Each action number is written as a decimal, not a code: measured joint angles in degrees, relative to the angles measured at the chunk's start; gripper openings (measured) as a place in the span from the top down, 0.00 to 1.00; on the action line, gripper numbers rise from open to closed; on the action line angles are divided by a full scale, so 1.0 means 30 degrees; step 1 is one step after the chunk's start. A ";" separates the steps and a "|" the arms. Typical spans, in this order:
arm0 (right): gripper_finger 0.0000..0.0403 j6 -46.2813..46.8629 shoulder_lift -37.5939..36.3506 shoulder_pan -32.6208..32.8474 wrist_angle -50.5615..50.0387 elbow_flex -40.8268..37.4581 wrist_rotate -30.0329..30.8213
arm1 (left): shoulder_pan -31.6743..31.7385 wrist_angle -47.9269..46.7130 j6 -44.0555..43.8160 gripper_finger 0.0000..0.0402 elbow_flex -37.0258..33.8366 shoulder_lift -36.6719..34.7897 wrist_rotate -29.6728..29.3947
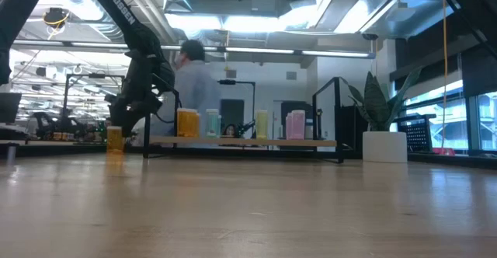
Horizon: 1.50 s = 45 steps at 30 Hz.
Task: Pick and place medicine bottles onto shelf by color
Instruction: Put the orange pill bottle on the shelf aligned with the other orange pill bottles
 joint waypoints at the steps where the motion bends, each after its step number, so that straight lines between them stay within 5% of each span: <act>1: 0.49 -0.0013 0.0000 0.0000 0.0000 0.0000 0.0000 | 0.0000 -0.0007 0.0000 0.50 0.0000 0.0000 0.0000; 24: 0.49 -0.0612 0.0000 -0.0007 -0.0158 0.0000 0.0007 | -0.0197 -0.6236 -0.1478 0.50 0.3600 -0.0188 0.0444; 45: 0.49 -0.1208 -0.0076 -0.0015 -0.2436 0.0003 0.0005 | -0.1819 -0.9101 -0.2604 0.50 0.3614 -0.4417 0.0590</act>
